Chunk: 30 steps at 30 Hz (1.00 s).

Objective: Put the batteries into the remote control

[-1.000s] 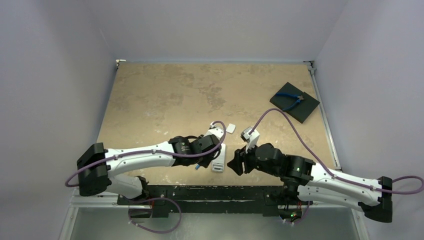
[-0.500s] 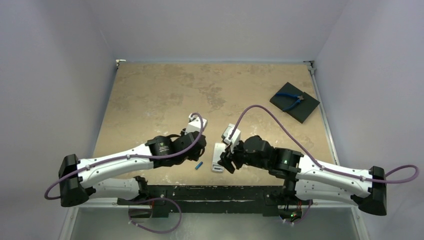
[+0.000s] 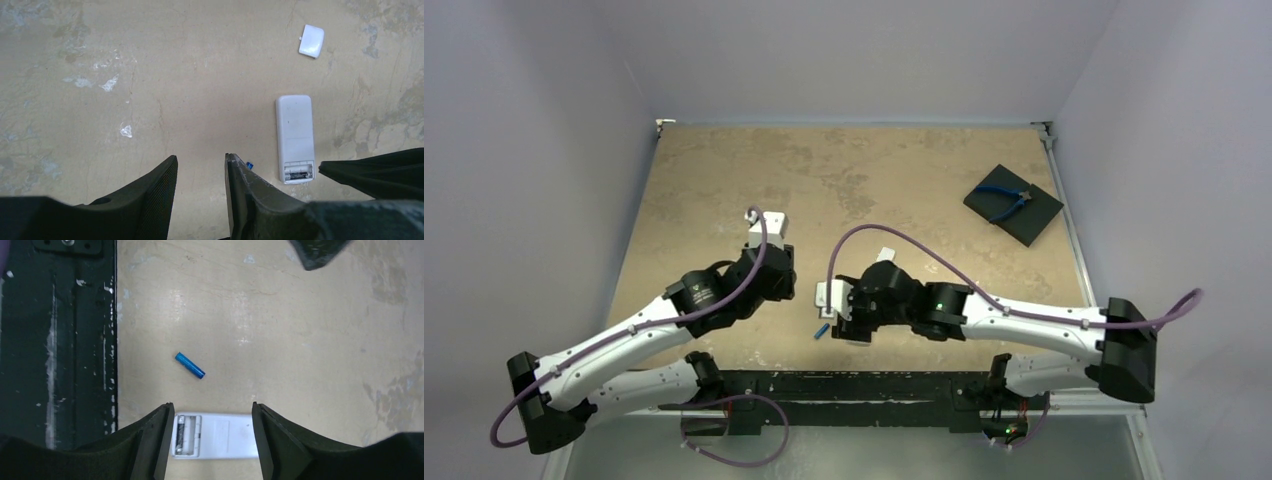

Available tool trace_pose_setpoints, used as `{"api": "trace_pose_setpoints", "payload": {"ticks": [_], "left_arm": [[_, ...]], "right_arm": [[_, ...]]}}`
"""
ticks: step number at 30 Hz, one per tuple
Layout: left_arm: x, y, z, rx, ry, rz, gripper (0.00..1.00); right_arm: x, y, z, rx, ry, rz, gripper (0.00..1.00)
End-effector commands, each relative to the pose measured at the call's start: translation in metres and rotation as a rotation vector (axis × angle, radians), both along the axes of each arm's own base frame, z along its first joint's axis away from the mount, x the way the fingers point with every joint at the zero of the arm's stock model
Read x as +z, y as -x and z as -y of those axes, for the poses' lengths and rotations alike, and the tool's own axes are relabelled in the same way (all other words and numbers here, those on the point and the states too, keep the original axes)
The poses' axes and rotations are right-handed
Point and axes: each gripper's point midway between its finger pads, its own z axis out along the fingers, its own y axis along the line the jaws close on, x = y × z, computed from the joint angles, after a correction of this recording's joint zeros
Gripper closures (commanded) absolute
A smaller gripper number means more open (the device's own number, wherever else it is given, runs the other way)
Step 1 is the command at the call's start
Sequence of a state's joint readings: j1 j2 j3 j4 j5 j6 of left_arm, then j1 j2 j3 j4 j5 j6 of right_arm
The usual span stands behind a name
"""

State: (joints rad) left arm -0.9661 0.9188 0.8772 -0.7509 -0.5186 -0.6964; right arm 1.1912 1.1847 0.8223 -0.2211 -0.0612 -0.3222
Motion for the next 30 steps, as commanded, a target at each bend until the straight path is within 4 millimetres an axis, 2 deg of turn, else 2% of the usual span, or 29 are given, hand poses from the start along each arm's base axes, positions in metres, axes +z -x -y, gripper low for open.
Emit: {"api": "trace_pose_setpoints", "payload": {"ticks": [1, 5, 8, 14, 20, 25, 30], "left_arm": [[0.025, -0.007, -0.014, 0.068, 0.050, 0.060, 0.61], [0.044, -0.010, -0.024, 0.100, 0.082, 0.114, 0.59], [0.050, -0.010, -0.031, 0.120, 0.088, 0.140, 0.59], [0.049, -0.011, -0.035, 0.131, 0.093, 0.155, 0.58], [0.050, -0.010, -0.036, 0.123, 0.100, 0.157, 0.57], [0.046, -0.009, -0.034, 0.113, 0.093, 0.143, 0.57], [0.044, -0.008, -0.034, 0.109, 0.096, 0.139, 0.57]], "right_arm": [[0.008, -0.008, -0.023, 0.192, 0.051, 0.157, 0.34], [-0.007, -0.011, -0.033, 0.291, 0.093, 0.162, 0.35], [-0.021, -0.011, -0.040, 0.362, 0.134, 0.153, 0.36], [-0.046, -0.020, -0.047, 0.420, 0.182, 0.123, 0.37], [-0.085, -0.025, -0.042, 0.451, 0.275, 0.076, 0.40], [-0.099, -0.026, -0.043, 0.456, 0.290, 0.051, 0.41], [-0.104, -0.025, -0.046, 0.468, 0.293, 0.032, 0.41]]}}
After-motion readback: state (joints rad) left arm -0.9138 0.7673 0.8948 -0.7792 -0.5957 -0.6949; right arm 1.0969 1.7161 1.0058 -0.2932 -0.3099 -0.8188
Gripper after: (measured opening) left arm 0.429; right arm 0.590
